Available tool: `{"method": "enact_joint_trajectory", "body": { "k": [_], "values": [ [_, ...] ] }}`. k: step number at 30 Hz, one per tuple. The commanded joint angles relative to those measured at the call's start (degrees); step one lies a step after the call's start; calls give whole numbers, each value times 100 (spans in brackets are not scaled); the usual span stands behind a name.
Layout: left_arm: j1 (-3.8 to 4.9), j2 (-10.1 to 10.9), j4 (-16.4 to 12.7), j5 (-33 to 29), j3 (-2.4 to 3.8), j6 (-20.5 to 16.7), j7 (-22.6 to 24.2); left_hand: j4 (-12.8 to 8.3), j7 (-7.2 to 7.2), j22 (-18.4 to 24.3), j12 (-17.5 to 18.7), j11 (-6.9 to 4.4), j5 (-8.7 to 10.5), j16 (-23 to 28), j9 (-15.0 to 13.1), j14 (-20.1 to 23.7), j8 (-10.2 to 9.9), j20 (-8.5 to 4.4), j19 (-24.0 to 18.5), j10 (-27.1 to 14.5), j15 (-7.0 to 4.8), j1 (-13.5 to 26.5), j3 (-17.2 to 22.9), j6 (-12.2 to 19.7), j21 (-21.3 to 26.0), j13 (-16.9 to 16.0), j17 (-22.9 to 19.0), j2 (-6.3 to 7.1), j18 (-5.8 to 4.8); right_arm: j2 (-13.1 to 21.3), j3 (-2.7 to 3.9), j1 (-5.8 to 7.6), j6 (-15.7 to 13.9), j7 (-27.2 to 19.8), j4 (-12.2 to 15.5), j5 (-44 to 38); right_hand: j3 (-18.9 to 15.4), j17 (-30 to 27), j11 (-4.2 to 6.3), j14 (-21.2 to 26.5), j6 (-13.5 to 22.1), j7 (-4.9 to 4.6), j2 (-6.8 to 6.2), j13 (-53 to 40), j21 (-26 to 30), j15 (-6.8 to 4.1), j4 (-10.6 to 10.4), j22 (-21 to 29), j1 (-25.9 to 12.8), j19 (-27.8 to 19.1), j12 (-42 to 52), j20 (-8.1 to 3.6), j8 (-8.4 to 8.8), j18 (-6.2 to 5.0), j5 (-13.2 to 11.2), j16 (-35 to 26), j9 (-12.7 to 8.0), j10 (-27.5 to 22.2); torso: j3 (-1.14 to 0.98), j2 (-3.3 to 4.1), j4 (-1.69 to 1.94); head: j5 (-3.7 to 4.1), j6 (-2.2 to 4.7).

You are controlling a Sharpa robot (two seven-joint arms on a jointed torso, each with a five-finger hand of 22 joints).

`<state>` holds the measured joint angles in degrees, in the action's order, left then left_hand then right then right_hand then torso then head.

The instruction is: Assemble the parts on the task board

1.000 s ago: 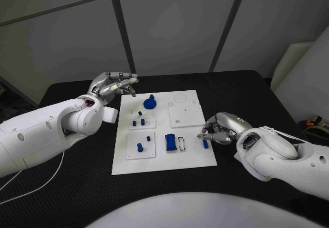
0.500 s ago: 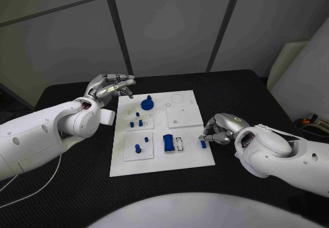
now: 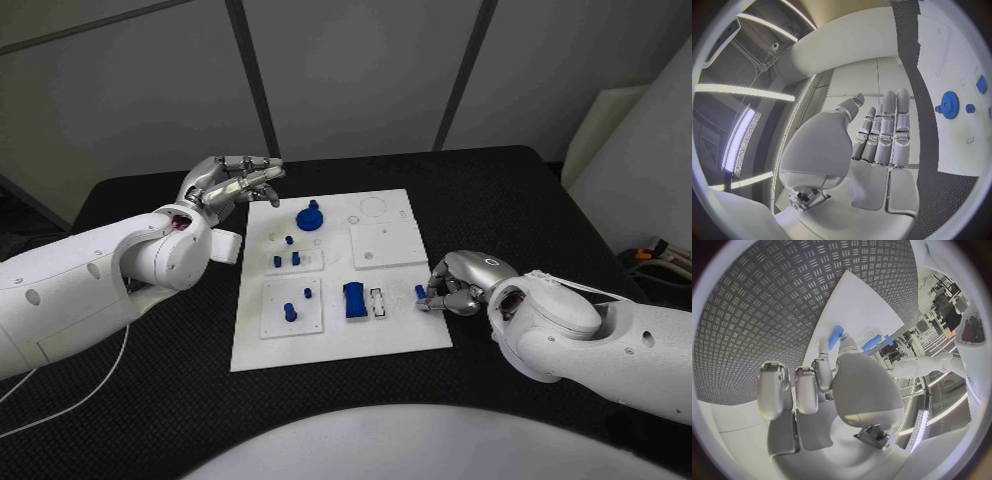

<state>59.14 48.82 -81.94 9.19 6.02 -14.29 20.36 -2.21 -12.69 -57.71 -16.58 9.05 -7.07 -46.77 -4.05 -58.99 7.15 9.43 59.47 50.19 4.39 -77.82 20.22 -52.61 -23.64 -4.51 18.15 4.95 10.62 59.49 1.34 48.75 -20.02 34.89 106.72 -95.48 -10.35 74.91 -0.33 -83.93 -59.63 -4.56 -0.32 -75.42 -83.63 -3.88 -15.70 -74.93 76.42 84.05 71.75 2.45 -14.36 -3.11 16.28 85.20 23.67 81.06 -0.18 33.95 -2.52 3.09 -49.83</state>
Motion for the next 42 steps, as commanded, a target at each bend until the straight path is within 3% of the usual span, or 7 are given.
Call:
{"method": "enact_joint_trajectory", "body": {
  "k": [1, 9, 13, 21, 30, 35, 42],
  "values": [
    [5, 2, -6, -3, 4, 58, 58, -9, 8, 9, -28, 6, -27, 15, -5, 20, 34, 40, 8, -47, 5, 31, -26, 25, 26, 4, -5, -20, -22, -14, -8, -29, 173, 143, -32, -119, -2, 701, 8, -436, -51, -9, -45, -20, 21, 31, -23, -443, 23, 88, 8, 35, 28, 68, 32, -22, -10, -35, -4, -3, 9, 3, -14],
    [1, 5, 3, -3, 4, 61, 54, -9, 8, 9, -28, 6, -27, 15, -5, 20, 34, 40, 8, -47, 5, 31, -26, 25, 26, 4, -5, -20, -22, -73, -9, -63, 330, 175, -64, -157, 4, 705, 21, -437, -90, 7, -39, -23, 22, 22, -8, -444, 71, 89, 9, 29, 16, 68, 52, -20, -1, -32, -3, 4, 2, 4, -17],
    [-2, 3, 5, -3, 4, 64, 52, -9, 8, 9, -28, 6, -27, 15, -5, 20, 34, 40, 8, -47, 5, 31, -26, 25, 26, 4, -5, -20, -22, -145, -9, -89, 345, 195, -102, -202, 150, 705, 56, -438, -109, 40, 54, -23, 28, -10, 174, -439, 440, 87, -6, 3, 27, 66, 129, -23, 6, -41, -2, 3, 3, 12, -17],
    [-5, 9, 3, -3, 4, 73, 45, -9, 8, 9, -28, 6, -27, 15, -5, 20, 34, 40, 8, -47, 5, 31, -26, 25, 26, 4, -5, -20, -22, -254, -9, -106, 542, 262, -183, -530, 593, 712, 74, -438, -133, 47, 142, 3, 40, -36, 603, -433, 1166, 84, -80, -35, 89, 66, -84, -25, -17, -97, 2, -3, 19, 17, -17],
    [-6, 28, -9, -3, 4, 82, 37, -9, 8, 9, -28, 6, -27, 15, -5, 20, 34, 40, 8, -47, 5, 31, -26, 25, 26, 4, -5, -20, -22, -261, -9, -109, 597, 307, -158, -623, 905, 719, 67, -439, -188, 36, 118, 12, 51, -23, 702, -425, 1253, 79, -116, -25, 134, 65, 17, -26, -42, -114, 1, 1, 0, 0, -17],
    [-6, 34, -10, -3, 4, 83, 34, -9, 8, 9, -28, 6, -27, 15, -5, 20, 34, 40, 8, -47, 5, 31, -26, 25, 26, 4, -5, -20, -22, -193, -7, -107, 357, 321, -25, -11, 1100, 730, 80, -442, -207, 51, 34, -6, 45, -31, 582, -440, 1016, 89, -101, -30, 168, 67, 263, -22, -49, -82, 2, -2, 9, -6, -17],
    [-6, 32, -12, -3, 4, 92, 28, -9, 8, 9, -28, 6, -27, 15, -5, 20, 34, 40, 8, -47, 5, 31, -26, 25, 26, 4, -5, -20, -22, -109, -3, -102, -554, 278, 207, 692, 1232, 783, 84, -455, -223, 63, -18, -53, 22, -38, 495, -477, 858, 109, -43, -38, 181, 74, 321, 11, -46, -35, 7, 0, 17, -19, -17]
  ]
}}
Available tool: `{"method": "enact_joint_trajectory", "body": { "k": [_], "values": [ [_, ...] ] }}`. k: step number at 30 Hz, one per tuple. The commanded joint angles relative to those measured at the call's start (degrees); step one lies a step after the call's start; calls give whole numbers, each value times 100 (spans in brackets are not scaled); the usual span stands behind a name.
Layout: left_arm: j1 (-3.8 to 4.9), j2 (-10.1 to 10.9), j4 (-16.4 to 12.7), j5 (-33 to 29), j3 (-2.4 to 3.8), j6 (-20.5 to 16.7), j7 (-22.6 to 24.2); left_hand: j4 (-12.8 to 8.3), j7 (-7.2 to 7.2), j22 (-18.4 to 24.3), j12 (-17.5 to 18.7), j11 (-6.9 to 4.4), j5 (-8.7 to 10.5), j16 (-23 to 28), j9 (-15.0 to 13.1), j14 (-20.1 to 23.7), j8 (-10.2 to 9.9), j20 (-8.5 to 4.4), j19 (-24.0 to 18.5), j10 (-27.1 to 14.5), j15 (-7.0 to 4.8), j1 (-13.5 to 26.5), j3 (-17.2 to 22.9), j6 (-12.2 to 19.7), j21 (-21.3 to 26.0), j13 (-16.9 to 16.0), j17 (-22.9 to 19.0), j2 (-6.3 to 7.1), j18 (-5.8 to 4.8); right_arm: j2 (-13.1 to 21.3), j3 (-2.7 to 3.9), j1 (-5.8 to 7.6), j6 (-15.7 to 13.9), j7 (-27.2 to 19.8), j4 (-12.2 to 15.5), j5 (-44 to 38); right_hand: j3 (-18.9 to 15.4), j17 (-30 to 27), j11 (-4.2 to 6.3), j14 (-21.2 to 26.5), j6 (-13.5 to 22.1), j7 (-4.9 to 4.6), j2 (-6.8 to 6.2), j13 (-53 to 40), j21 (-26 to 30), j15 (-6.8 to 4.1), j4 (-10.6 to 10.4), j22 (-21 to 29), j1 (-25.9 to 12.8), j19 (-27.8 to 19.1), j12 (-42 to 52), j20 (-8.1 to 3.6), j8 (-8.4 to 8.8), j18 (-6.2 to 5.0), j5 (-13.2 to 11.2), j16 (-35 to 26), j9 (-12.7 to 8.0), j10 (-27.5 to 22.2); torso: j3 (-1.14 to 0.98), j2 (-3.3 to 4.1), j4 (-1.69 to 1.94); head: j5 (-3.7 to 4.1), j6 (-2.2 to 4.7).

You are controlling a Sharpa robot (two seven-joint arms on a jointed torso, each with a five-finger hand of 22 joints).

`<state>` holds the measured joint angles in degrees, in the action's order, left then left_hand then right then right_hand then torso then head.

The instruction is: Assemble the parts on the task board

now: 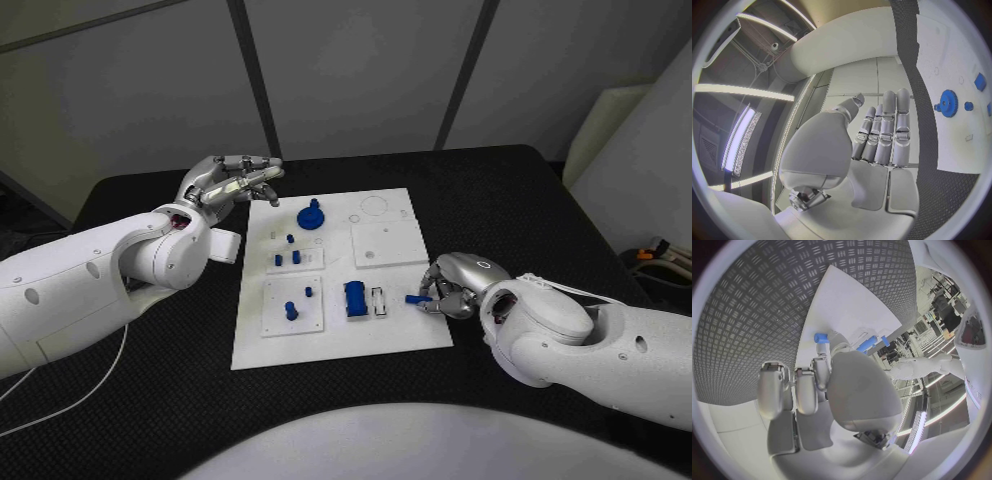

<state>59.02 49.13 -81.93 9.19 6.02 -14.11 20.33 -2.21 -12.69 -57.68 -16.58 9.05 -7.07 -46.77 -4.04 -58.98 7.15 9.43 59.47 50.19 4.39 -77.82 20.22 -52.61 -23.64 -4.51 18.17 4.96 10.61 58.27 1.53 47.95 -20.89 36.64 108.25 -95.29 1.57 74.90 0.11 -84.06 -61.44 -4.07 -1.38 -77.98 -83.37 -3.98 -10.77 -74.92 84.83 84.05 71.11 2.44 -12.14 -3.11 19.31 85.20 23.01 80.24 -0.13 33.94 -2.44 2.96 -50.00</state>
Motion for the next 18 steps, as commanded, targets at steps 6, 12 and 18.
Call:
{"method": "enact_joint_trajectory", "body": {
  "k": [6, 12, 18],
  "values": [
    [6, 2, -17, -3, 3, 78, 28, -9, 8, 6, -28, 6, -27, 15, -6, 20, 34, 40, 8, -47, 5, 31, -26, 25, 26, 5, -7, -21, -22, 5, -16, -18, -989, -2, 206, 945, 97, 783, 53, -442, -73, 31, 70, 190, -4, -36, -14, -481, -18, 111, 38, -45, -53, 74, 24, 11, 31, 64, 0, 8, 4, -19, 0],
    [7, 4, -26, -3, 3, 79, 29, -9, 8, 6, -28, 6, -27, 15, -6, 20, 34, 40, 8, -47, 5, 31, -26, 25, 26, 5, -7, -21, -22, -78, -12, -15, -1204, -96, 276, 1207, 169, 798, 64, -446, -93, 42, 25, 175, -11, -48, -65, -493, -116, 117, 53, -57, -57, 77, 29, 20, 42, 83, 1, 9, 4, -34, 0],
    [7, 6, -31, -3, 3, 79, 27, -8, 5, 10, -40, 8, -26, 15, -7, 25, 42, 41, 9, -54, 5, 29, -30, 30, 32, 5, -10, -32, -22, -190, -11, -13, -1227, -166, 217, 1542, 226, 810, 67, -449, -96, 44, -2, 167, -12, -51, -127, -497, -217, 120, 59, -64, -54, 77, 33, 27, 49, 94, -1, 4, 6, -50, 0]
  ]
}}
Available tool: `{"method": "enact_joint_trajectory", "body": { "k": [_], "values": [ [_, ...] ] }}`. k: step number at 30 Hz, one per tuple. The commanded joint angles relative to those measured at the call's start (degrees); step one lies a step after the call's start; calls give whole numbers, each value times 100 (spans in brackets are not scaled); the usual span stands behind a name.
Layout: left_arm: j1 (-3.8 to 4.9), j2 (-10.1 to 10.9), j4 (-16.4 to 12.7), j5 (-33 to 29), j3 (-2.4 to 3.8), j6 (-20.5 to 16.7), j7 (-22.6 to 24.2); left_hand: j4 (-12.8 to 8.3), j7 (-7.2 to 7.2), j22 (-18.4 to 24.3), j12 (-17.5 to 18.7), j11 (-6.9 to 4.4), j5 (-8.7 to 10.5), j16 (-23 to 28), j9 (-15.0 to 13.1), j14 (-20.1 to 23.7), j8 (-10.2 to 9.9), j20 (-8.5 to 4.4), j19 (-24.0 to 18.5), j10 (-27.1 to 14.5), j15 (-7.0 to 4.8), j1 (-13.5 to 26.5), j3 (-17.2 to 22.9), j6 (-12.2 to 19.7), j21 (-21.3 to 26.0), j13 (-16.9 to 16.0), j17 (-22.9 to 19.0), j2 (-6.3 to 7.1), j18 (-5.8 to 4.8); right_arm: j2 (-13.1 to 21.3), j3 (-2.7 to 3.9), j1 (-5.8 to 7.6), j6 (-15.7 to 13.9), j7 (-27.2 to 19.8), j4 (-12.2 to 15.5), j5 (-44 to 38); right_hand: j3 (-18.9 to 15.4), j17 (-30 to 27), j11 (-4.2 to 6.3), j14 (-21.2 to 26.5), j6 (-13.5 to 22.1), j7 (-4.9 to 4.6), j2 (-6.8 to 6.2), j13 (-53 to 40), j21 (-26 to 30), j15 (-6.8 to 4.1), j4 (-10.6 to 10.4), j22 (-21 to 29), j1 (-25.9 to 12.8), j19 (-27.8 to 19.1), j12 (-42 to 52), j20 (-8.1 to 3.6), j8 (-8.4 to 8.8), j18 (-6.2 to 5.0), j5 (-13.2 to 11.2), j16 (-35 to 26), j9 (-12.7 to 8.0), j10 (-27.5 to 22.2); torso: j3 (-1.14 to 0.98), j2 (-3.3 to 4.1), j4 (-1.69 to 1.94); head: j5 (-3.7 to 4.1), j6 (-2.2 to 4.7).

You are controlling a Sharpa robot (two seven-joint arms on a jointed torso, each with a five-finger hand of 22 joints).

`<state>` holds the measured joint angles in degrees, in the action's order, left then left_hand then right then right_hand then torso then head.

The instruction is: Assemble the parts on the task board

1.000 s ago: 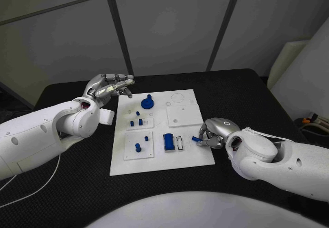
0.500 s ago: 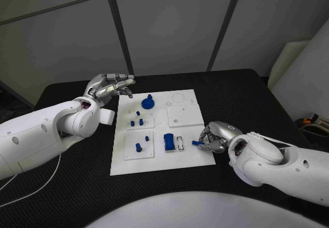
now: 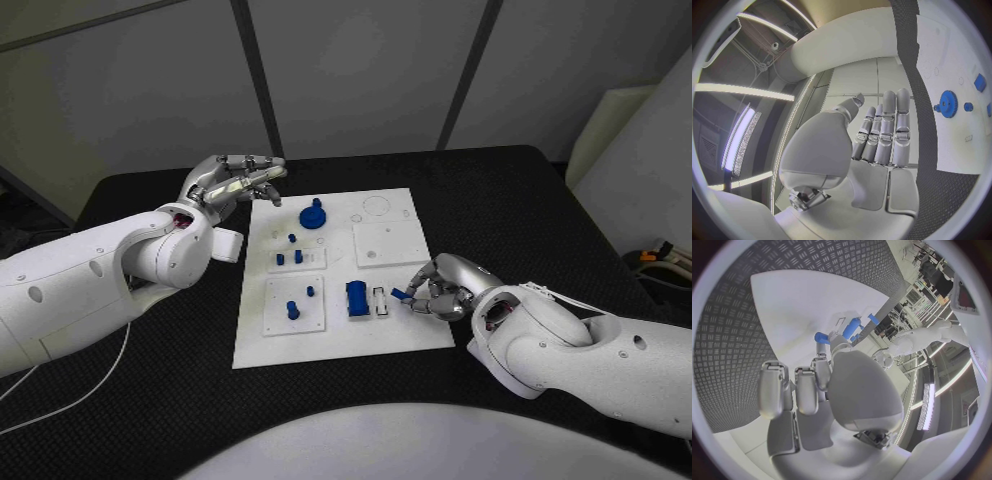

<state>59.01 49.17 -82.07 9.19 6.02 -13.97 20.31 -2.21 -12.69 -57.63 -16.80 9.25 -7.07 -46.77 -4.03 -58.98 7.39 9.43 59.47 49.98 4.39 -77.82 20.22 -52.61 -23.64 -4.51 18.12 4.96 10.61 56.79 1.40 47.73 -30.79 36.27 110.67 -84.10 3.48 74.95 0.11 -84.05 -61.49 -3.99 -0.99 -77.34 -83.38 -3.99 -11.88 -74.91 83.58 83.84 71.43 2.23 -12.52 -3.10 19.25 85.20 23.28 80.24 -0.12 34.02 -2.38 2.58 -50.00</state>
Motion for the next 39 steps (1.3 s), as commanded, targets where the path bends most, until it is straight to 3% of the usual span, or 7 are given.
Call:
{"method": "enact_joint_trajectory", "body": {
  "k": [1, 5, 8, 12, 35, 39],
  "values": [
    [7, 2, -17, -3, 3, 66, 29, -8, 5, 5, -18, -13, -26, 15, -7, 25, 18, 41, 9, -34, 5, 29, -30, 29, 32, 5, -5, -32, -22, -65, 2, 9, -219, -137, -43, 490, 39, 808, 66, -450, -91, 37, -42, 102, -13, -51, -21, -499, -100, 142, 28, -43, -15, 77, 39, 29, 23, 95, -2, -3, 2, -13, 0],
    [7, 0, -18, -3, 3, 69, 23, -7, 5, 5, -19, -13, -26, 14, -7, 25, 19, 41, 9, -34, 5, 30, -31, 30, 32, 5, -5, -32, -22, -169, 3, 12, 7, -122, -137, 844, 73, 808, 65, -450, -93, 35, -64, 97, -13, -50, -94, -501, -220, 143, 31, -42, -12, 78, 78, 29, 31, 103, 1, 2, -3, -11, 0],
    [8, -9, -19, -3, 3, 86, 7, -7, 5, 6, -20, -12, -26, 14, -7, 25, 20, 41, 9, -35, 6, 30, -31, 30, 33, 5, -5, -33, -22, -281, 3, 14, 157, -96, -230, 1056, 53, 808, 62, -450, -99, 33, -129, 92, -17, -47, -173, -509, -390, 147, 29, -40, -13, 80, 461, 28, 46, 109, 4, 4, -10, -19, 0],
    [8, -20, -27, -3, 4, 106, -5, -7, 5, 6, -20, -12, -26, 14, -7, 25, 20, 41, 9, -35, 6, 30, -31, 30, 33, 5, -5, -33, -22, -405, 4, 16, 150, -85, -311, 1170, 44, 815, 73, -451, -140, 49, -149, 85, -17, -54, -206, -511, -470, 148, 34, -42, -41, 79, 586, 31, 71, 116, -5, 1, -8, -32, 0],
    [9, -40, -2, -3, 4, 143, -70, -41, 3, 9, -34, -11, -28, 15, -6, 34, 29, 38, 11, -55, 3, -15, -28, 43, 37, 9, -11, -33, -19, -754, 8, 20, 18, -139, -535, 888, -110, 837, 109, -456, -237, 96, -186, 48, -28, -84, -402, -534, -839, 160, 69, -68, -152, 83, 693, 44, 177, 157, -11, -3, -14, -75, 0],
    [9, -48, 7, -3, 4, 148, -77, -41, 3, 9, -34, -11, -28, 15, -6, 34, 29, 38, 11, -55, 3, -15, -28, 43, 37, 9, -11, -33, -19, -770, 8, 20, 15, -144, -544, 823, -227, 832, 110, -455, -231, 97, -222, 43, -22, -86, -452, -529, -992, 157, 67, -72, -179, 82, 849, 40, 216, 160, -5, -4, -14, -65, 0]
  ]
}}
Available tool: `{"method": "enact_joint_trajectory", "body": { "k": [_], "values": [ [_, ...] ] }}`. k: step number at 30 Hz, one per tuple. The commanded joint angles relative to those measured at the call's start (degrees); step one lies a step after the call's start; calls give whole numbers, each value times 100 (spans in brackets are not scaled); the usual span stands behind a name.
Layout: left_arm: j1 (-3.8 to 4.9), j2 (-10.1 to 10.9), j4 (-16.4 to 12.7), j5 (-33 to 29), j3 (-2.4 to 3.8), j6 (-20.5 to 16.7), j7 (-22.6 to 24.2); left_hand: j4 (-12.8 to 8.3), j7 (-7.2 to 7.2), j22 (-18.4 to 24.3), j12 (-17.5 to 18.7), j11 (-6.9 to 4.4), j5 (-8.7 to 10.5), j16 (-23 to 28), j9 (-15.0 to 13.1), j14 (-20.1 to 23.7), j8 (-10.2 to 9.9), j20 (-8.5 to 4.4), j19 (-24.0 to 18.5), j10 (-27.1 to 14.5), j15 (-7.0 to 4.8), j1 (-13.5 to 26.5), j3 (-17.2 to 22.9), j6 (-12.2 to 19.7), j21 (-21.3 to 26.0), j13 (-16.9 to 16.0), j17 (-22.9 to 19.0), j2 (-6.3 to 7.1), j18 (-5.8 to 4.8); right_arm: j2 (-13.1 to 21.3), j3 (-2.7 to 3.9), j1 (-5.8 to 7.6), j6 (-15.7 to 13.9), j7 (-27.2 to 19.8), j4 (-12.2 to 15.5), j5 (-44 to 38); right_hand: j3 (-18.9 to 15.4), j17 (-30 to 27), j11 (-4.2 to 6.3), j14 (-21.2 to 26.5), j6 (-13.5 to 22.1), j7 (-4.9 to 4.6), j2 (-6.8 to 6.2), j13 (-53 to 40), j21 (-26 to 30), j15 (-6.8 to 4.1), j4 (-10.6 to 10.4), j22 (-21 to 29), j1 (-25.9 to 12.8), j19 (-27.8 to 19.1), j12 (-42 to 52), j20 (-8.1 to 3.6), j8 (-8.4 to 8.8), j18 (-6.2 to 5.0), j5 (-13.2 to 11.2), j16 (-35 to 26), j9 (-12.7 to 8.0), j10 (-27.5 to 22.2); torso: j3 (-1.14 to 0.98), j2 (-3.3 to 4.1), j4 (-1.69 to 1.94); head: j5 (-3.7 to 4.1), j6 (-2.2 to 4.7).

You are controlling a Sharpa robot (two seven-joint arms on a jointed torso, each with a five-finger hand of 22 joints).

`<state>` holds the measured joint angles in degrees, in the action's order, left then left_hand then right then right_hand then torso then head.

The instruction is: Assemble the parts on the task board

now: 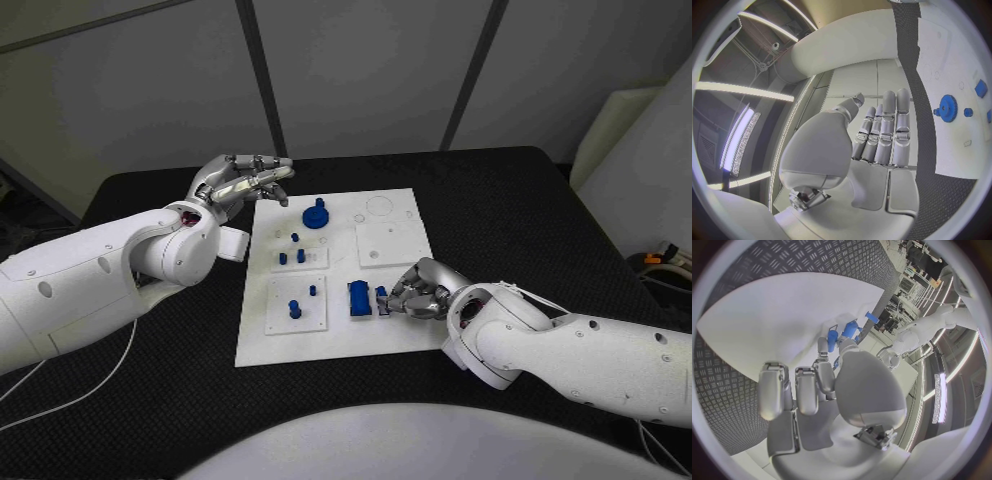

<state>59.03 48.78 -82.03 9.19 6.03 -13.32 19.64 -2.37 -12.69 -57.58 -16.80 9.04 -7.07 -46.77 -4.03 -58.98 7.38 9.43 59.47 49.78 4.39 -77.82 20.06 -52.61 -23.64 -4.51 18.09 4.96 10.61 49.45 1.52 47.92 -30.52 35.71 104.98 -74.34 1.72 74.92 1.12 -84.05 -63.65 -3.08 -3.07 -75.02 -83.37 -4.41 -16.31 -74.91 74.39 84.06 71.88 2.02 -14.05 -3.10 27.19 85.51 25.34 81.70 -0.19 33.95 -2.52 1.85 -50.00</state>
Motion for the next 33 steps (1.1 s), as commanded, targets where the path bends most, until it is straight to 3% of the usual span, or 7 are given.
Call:
{"method": "enact_joint_trajectory", "body": {
  "k": [1, 13, 23, 25, 27, 30, 33],
  "values": [
    [8, -10, 4, -3, 4, 84, -11, -25, 3, 5, -34, 10, -28, 15, -6, 34, 30, 38, 11, -36, 2, -15, -12, 43, 37, 9, -7, -33, -20, -36, -4, 1, -12, -89, 25, -158, -64, 832, 9, -454, -14, 5, -16, -190, -22, -44, -11, -529, -89, 134, 21, -51, -29, 82, 65, 7, 14, 15, 3, 3, 0, 8, 0],
    [8, -14, 18, -3, 4, 80, -17, -25, 3, 5, -34, 10, -28, 15, -6, 34, 30, 38, 11, -36, 2, -15, -12, 43, 37, 9, -7, -33, -20, -12, -5, 1, 28, -151, 46, -223, -400, 828, -2, -453, 14, -4, -31, -203, -16, -36, -30, -528, -447, 133, 19, -45, -66, 81, -68, 1, 83, 19, 1, -2, 1, 7, 0],
    [8, -22, 31, -3, 4, 69, -10, -25, 3, 5, -34, 10, -28, 15, -6, 34, 30, 38, 11, -36, 2, -15, -12, 43, 37, 9, -7, -33, -20, 38, -5, 1, 26, -167, 51, -262, -423, 830, -2, -454, 18, -3, -7, -203, -14, -35, -30, -527, -472, 132, 18, -45, -69, 80, -75, 2, 89, 18, -2, -1, -2, 6, 0],
    [8, -25, 33, -3, 4, 68, -9, -25, 3, 5, -34, 10, -28, 15, -6, 34, 30, 38, 11, -36, 2, -15, -12, 43, 37, 9, -7, -33, -20, 57, -5, 1, 55, -184, 50, -268, -419, 830, 10, -454, 27, 11, -4, -204, -12, -43, 46, -526, -347, 131, 13, -48, -77, 79, -111, 1, 103, 14, -3, -2, -2, 6, 0],
    [8, -27, 37, -3, 4, 68, -8, -25, 3, 5, -34, 10, -28, 15, -6, 34, 30, 38, 11, -36, 2, -15, -12, 43, 37, 9, -7, -33, -20, 70, -5, 1, 93, -200, 46, -278, -374, 828, 21, -453, 35, 21, 33, -204, -7, -58, 187, -521, -91, 128, 6, -60, -92, 78, -402, -1, 126, 7, -2, -1, 1, 9, 0],
    [8, -30, 41, -3, 4, 68, -7, -25, 3, 5, -34, 10, -28, 15, -6, 34, 30, 38, 11, -36, 2, -15, -12, 43, 37, 9, -7, -33, -20, 59, -5, 1, 141, -207, 13, -325, -300, 831, 28, -453, 51, 28, 146, -208, 0, -63, 383, -517, 249, 124, -2, -74, -112, 77, -1292, -1, 162, 3, -2, 3, 0, 15, 0],
    [8, -34, 40, -3, 4, 70, -8, -25, 3, 5, -34, 10, -28, 15, -6, 34, 30, 38, 11, -36, 2, -15, -12, 43, 37, 9, -7, -33, -20, 26, -5, 1, 167, -203, -51, -391, -236, 834, 32, -454, 54, 33, 233, -220, -3, -64, 493, -525, 418, 127, 8, -72, -127, 79, -1705, 0, 183, 9, -3, 6, 6, 15, 0]
  ]
}}
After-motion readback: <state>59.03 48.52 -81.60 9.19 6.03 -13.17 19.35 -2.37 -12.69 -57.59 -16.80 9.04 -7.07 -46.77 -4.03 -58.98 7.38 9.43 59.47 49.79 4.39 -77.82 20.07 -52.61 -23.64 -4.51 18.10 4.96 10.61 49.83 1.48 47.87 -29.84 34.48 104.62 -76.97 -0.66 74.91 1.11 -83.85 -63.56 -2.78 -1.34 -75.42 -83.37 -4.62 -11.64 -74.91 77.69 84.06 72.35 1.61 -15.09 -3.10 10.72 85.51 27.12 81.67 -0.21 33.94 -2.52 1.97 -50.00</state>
